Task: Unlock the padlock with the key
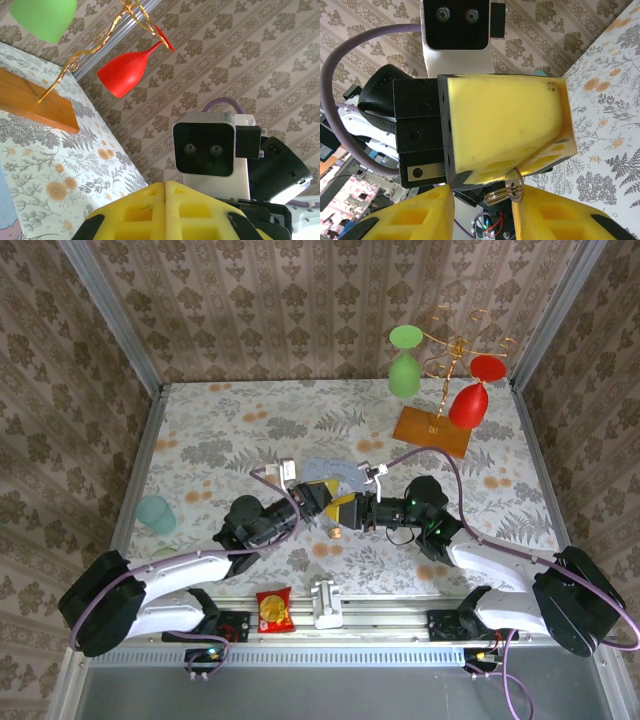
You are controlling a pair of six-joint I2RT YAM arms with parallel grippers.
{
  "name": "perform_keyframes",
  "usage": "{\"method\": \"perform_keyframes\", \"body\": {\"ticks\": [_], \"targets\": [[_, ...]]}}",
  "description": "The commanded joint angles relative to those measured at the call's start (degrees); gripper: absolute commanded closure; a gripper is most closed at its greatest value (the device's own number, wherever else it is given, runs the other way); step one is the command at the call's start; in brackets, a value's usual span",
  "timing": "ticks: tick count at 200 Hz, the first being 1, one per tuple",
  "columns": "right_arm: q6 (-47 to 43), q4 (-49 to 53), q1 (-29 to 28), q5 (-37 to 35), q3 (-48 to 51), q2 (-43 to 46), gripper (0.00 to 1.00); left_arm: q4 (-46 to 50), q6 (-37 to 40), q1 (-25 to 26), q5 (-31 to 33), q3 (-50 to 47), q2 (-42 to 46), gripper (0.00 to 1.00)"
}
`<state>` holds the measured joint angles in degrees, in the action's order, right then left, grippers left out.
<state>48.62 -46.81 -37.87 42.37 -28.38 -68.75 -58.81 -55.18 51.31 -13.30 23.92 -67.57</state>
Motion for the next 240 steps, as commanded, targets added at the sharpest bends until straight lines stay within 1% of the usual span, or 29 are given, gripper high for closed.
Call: {"method": "perform_keyframes", "body": {"ticks": [1,22,34,48,64,74,78,89,93,100,116,130,134,153,157,159,174,188,219,224,227,229,235,240], "targets": [[-0.3,-3.3,-0.3,-1.2,0.0,-0.1,0.73,-4.1,-2.0,-0.1,-0.8,-0.6,-0.6,1.00],[-0.8,-3.4,-0.3,-3.0,0.6,0.3,0.77,-6.2,-2.8,0.3,1.5,-2.1,-1.1,1.00],[-1.1,-3.2,-0.2,-3.7,0.8,0.6,0.81,-7.7,-3.3,0.3,1.4,-2.5,-1.9,1.00],[-1.2,-3.1,-0.1,-4.5,1.0,1.0,0.83,-8.6,-4.3,0.3,1.3,-2.6,-2.9,1.00],[-1.9,-2.2,0.0,-5.1,1.2,1.8,0.88,-10.2,-5.2,0.3,1.3,-3.1,-4.2,1.00],[-2.5,-1.0,0.0,-5.6,1.4,2.5,0.95,-11.0,-5.7,0.4,1.6,-3.4,-4.7,1.00],[-2.8,-0.4,0.0,-5.9,1.6,2.8,1.00,-11.5,-5.8,0.3,1.8,-3.6,-5.0,1.00],[-3.6,1.4,0.0,-6.8,1.9,3.6,1.00,-12.5,-5.9,0.2,2.3,-4.2,-5.2,1.00],[-4.0,2.2,0.0,-7.0,2.0,3.9,1.00,-12.9,-5.9,0.1,2.3,-4.4,-5.2,0.96],[-4.6,3.4,0.0,-7.1,2.1,4.4,1.00,-13.3,-6.0,-0.2,2.3,-4.5,-4.9,0.87],[-5.7,6.5,-0.1,-7.0,2.2,5.4,1.00,-11.8,-5.8,-0.9,1.9,-4.4,-3.8,0.86],[-6.6,8.8,-0.1,-6.9,2.0,6.0,1.00,-9.0,-5.6,-1.2,2.0,-4.0,-2.4,0.75],[-6.9,9.4,-0.1,-6.9,2.0,6.1,1.00,-8.2,-5.4,-1.2,2.0,-3.9,-2.0,0.74],[-7.7,10.6,-0.1,-7.0,2.0,6.4,1.00,-4.0,-4.9,-1.1,1.9,-2.8,-0.5,0.83],[-7.8,10.5,-0.1,-7.2,2.1,6.3,1.00,-3.5,-4.7,-1.1,1.8,-2.6,-0.4,0.92],[-7.8,10.5,-0.1,-7.2,2.1,6.3,1.00,-3.3,-4.6,-1.1,1.7,-2.5,-0.4,1.00],[-7.8,10.3,-0.1,-7.4,1.8,5.7,1.00,-3.7,-4.4,-1.2,0.0,-1.7,-0.9,1.00],[-7.8,9.9,-0.1,-7.4,1.7,5.0,1.00,-4.5,-5.5,-1.2,-0.1,-1.3,-1.5,1.00],[-6.7,7.6,-0.1,-7.2,1.7,3.5,1.00,-5.0,-7.4,-1.4,1.3,-1.9,-1.8,1.00],[-6.6,7.4,-0.1,-7.2,1.6,3.4,1.00,-4.9,-7.9,-1.4,1.6,-2.2,-1.9,0.96],[-6.5,7.3,-0.1,-7.2,1.6,3.3,1.00,-4.7,-8.1,-1.4,1.7,-2.3,-1.9,0.95],[-6.5,7.3,-0.1,-7.2,1.6,3.2,1.00,-4.6,-8.2,-1.4,1.7,-2.3,-1.9,0.95],[-6.4,7.1,-0.1,-7.1,1.4,3.1,1.00,-4.2,-8.3,-1.4,1.6,-2.3,-2.2,1.00],[-6.4,7.1,-0.2,-7.0,1.3,3.0,1.00,-3.9,-8.4,-1.4,1.5,-2.1,-2.3,1.00]]}}
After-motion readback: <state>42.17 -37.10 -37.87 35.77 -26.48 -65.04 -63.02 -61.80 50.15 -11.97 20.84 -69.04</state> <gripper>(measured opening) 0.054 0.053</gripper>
